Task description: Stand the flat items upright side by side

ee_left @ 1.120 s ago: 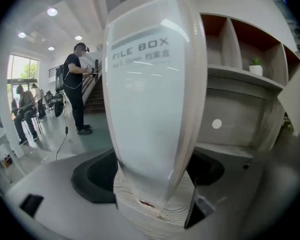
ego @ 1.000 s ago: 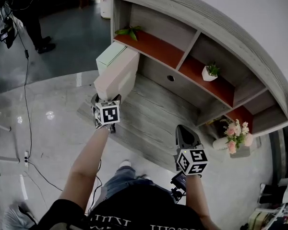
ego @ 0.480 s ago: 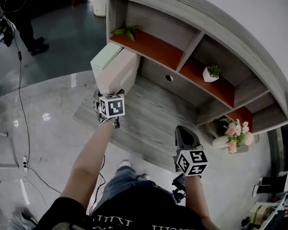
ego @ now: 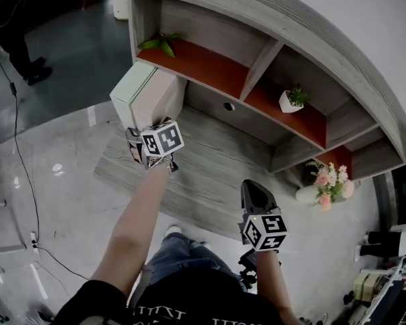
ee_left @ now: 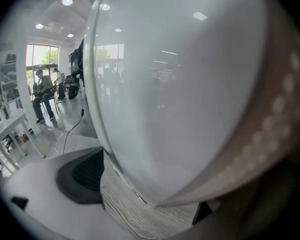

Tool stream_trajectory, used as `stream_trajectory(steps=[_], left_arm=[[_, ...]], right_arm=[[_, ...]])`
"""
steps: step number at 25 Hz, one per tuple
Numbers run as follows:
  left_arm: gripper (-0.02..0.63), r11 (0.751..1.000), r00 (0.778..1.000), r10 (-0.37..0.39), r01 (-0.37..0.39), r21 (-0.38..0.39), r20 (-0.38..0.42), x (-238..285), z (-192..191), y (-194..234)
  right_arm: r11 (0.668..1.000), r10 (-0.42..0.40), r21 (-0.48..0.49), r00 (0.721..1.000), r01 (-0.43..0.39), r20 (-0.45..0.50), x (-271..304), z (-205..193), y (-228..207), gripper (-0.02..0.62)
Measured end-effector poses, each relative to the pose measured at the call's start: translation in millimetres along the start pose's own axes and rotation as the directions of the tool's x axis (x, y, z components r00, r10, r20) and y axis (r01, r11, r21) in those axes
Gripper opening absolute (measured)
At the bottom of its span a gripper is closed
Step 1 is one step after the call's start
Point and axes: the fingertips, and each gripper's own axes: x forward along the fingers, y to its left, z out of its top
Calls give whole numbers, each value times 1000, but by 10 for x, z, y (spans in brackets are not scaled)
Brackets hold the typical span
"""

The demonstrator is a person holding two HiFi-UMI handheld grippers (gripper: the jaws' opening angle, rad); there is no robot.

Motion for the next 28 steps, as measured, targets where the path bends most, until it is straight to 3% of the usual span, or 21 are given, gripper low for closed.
stream_trajectory(steps=[4,9,18,24,28], left_arm=[[566,999,999,35,-35,-32,1,42,16,3],[572,999,999,40,-40,-19,18,47,7,-10],[572,996,998,-60,60,64,-3,-54,-27,-33],[572,988,993,-107,102,116,41,-411,24,42],[572,966,980,-188,173,190,66,-730,30,-25]], right_arm=[[1000,-5,-2,1000,5,12,51,39,-2,15],[1000,0,-7,999,0,34,120,114,-2,15],[998,52,-45,994,-48,95,73,267,114,15],[992,81,-103,988,-68,132,-64,451,62,15],[987,98,-140,982,-75,164,-146,618,-8,15]])
